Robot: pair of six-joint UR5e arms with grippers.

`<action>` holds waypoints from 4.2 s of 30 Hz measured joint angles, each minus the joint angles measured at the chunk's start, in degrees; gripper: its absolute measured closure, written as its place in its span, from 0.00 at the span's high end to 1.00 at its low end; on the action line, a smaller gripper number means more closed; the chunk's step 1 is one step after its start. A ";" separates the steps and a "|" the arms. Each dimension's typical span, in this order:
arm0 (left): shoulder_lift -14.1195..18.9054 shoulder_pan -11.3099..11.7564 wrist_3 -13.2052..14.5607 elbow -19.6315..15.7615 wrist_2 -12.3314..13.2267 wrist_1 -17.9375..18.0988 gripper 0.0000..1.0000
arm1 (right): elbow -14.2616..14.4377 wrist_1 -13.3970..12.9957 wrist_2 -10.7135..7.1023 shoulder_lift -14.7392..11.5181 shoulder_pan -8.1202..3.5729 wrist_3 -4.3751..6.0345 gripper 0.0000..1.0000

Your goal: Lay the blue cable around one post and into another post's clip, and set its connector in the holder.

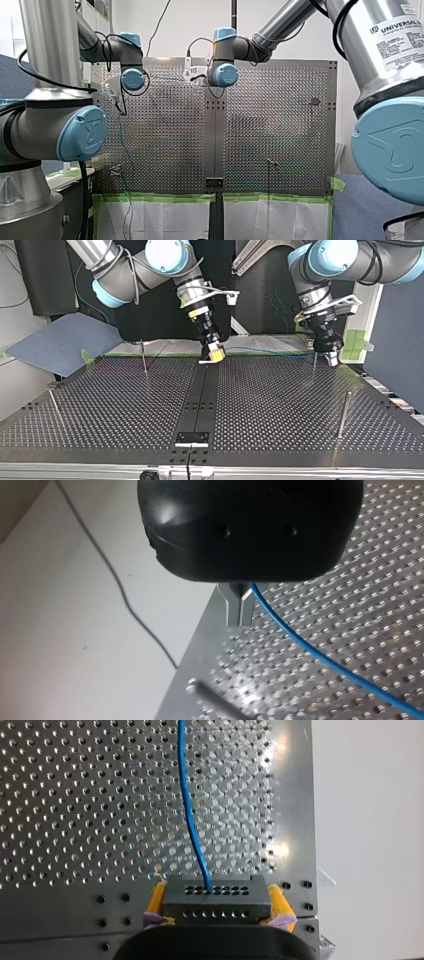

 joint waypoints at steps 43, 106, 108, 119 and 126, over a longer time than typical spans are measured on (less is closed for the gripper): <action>-1.41 16.60 -9.98 13.72 15.06 -5.92 0.00 | -20.44 8.47 -0.36 6.70 1.31 -0.24 0.00; -20.79 24.02 -8.81 23.33 33.78 -6.02 0.00 | -40.86 15.91 1.03 20.10 -1.89 -1.00 0.00; -21.24 23.73 -8.91 23.33 33.82 -6.15 0.00 | -40.84 16.32 1.31 20.14 -2.00 -1.00 0.00; -22.61 22.51 -9.65 21.98 35.38 -4.44 0.41 | -40.75 21.01 3.62 22.23 -2.28 -2.42 0.00; -22.58 22.41 -9.65 21.59 34.22 -4.83 1.00 | -38.59 22.31 5.30 22.83 -2.27 -3.08 0.00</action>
